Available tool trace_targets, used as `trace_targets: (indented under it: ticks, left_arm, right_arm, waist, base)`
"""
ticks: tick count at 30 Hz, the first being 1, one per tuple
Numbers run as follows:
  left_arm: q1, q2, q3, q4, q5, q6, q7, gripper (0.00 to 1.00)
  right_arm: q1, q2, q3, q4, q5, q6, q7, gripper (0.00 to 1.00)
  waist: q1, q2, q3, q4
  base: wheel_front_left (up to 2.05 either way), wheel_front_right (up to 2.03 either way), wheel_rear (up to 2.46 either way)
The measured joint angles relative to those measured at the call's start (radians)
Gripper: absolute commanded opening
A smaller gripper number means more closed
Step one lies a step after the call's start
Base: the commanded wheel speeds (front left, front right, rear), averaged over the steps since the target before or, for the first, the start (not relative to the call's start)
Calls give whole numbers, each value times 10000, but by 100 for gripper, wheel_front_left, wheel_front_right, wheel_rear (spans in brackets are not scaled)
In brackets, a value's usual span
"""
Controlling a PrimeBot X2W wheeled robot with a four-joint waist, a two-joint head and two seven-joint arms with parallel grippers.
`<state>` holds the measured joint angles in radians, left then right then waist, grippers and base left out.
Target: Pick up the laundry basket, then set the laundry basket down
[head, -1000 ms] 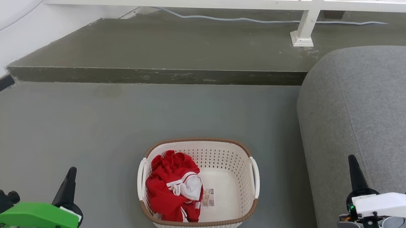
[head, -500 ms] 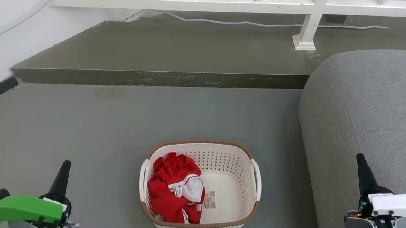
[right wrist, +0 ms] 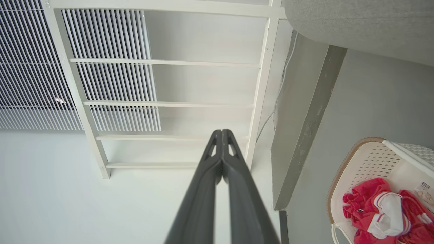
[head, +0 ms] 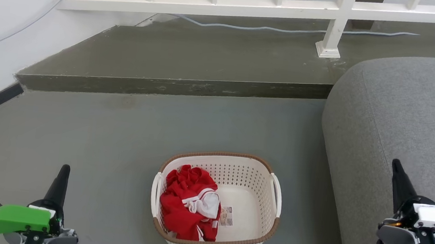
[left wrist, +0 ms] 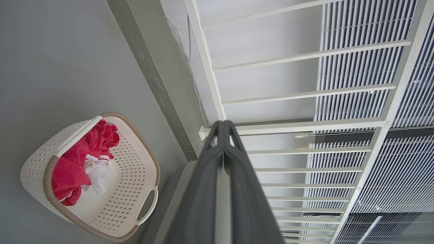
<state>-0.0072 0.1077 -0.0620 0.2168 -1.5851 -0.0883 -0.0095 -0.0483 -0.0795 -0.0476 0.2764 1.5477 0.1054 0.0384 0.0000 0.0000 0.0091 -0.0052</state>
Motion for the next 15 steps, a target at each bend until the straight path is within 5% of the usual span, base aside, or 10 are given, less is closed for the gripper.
trace_targets:
  ticks: [15]
  left_arm:
    - [-238, 27, 226, 257, -1101, -230, 190, 0]
  right_arm:
    - [-55, 23, -288, 2, 1009, 90, 213, 0]
  waist:
    - [0, 0, -56, 47]
  base:
    - [0, 0, 0]
